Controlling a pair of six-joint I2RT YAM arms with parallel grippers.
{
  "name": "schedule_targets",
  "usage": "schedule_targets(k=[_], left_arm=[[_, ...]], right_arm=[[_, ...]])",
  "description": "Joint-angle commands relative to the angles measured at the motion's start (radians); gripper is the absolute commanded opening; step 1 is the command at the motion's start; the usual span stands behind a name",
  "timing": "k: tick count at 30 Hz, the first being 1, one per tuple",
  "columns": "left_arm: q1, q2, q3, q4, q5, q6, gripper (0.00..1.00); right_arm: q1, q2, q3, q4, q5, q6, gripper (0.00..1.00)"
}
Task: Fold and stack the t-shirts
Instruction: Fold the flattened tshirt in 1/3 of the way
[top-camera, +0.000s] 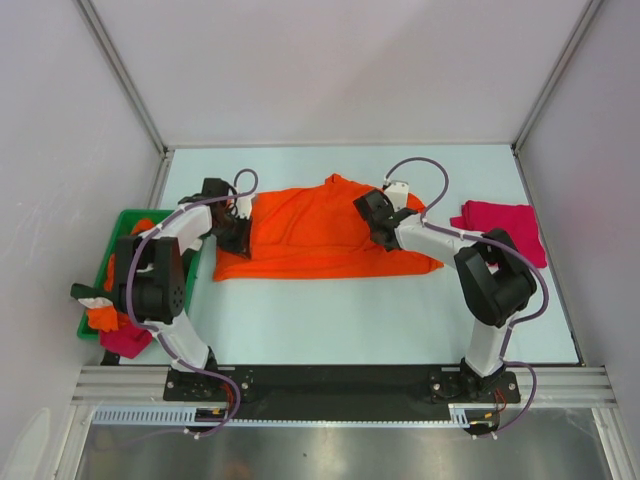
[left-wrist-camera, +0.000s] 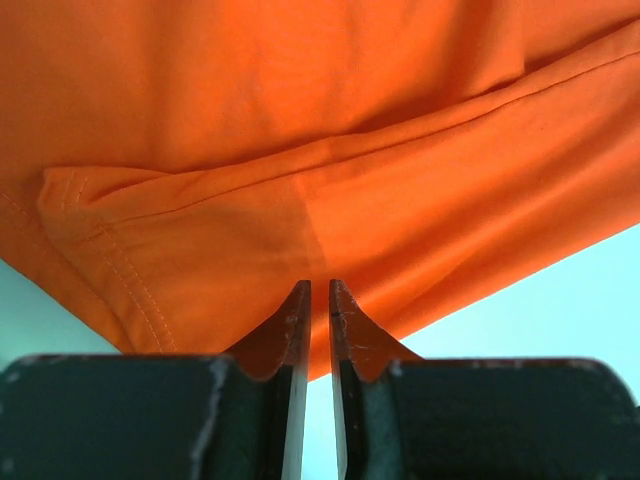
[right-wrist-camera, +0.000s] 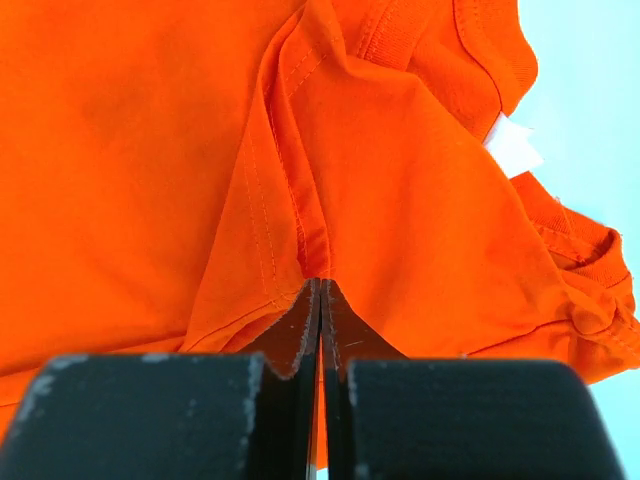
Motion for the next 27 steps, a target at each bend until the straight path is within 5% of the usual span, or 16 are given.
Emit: schedule_targets(k=[1,3,4,10,12,18,27], left_arm=[[-0.010,-0.002,0.012,0.017,0.037,-0.013,0.18],[-0.011,0.012,0.015,0.014,0.043,-0.013,0.20],[-0.011,0.015,0.016,0.013,0.043,-0.015,0.21],[-0.013,0.039,0.015,0.013,0.040,-0.013,0.24],[-0.014,0.039,0.015,0.011,0.042,-0.013,0.24],[-0.017,0.044,0.018,0.011,0.042,-0.013,0.24],[-0.019,0.052,0.025,0.005,0.040,-0.013,0.24]], right_arm=[[-0.004,-0.020,-0.002,0.001,-0.001,0.012,0.00],[-0.011,0.006,-0.009,0.007,-0.027,0.010,0.05],[-0.013,0.020,-0.009,0.007,-0.033,0.012,0.17],[-0.012,0.057,-0.006,0.035,-0.055,0.032,0.50],[-0.010,0.059,-0.009,0.052,-0.061,0.029,0.54],[-0.013,0.089,0.010,0.070,-0.061,0.029,0.42],[0.002,0.091,0.037,0.076,-0.029,0.024,0.01]])
